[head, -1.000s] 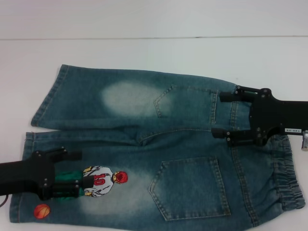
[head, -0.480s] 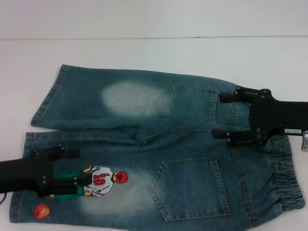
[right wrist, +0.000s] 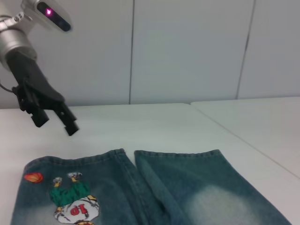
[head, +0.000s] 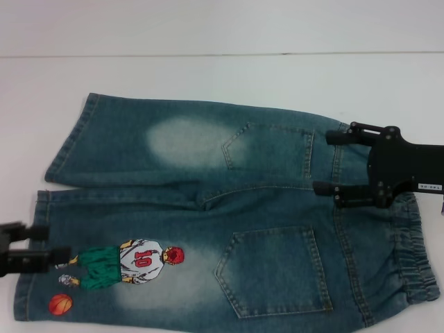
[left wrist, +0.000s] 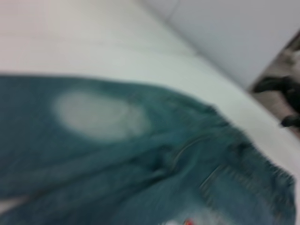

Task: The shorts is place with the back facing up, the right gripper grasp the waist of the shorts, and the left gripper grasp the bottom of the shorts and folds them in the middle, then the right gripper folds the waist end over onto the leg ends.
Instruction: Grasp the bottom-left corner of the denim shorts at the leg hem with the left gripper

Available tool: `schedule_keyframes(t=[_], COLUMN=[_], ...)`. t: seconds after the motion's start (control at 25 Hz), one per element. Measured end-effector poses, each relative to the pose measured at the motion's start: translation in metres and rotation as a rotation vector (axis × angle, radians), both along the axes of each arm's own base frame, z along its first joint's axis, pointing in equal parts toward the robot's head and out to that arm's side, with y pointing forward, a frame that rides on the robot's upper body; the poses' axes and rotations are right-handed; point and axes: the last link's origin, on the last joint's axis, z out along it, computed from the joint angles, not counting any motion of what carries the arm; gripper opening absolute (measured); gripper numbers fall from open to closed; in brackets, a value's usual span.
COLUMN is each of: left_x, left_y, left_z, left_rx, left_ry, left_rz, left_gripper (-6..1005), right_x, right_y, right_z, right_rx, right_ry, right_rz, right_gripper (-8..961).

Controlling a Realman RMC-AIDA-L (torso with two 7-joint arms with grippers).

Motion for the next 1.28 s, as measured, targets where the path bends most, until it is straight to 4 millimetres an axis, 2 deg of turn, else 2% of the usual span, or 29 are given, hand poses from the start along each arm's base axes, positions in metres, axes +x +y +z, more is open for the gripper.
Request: schedule_keyframes(t=[0.16, 0.52, 0.8, 1.28], left_x=[-0.008, -0.021, -0.026, -0.023], left_y=[0.000, 0.004, 0.006, 0.006], left_z=[0.007, 0.006, 0.004, -0.012], left_rx=[-0.091, -0.185, -0.177, -0.246], left_ry=[0.094, 0.247, 0.268, 0.268], left_rz=[0.131, 0.266, 0.290, 0.285], left_gripper=[898, 890, 883, 872], right_x=[0.001, -0.002, -0.003, -0.005], right_y=[0.001, 0.004, 0.008, 0.010], right_z=[0.003, 0.003, 0.006, 0.010], right_rx=[0.021, 0.028, 0.037, 0.047], right_ry=[0.003, 0.005, -0.004, -0.014], right_rz=[-0.002, 0.009, 0.014, 0.026], right_gripper=[906, 905, 905, 905])
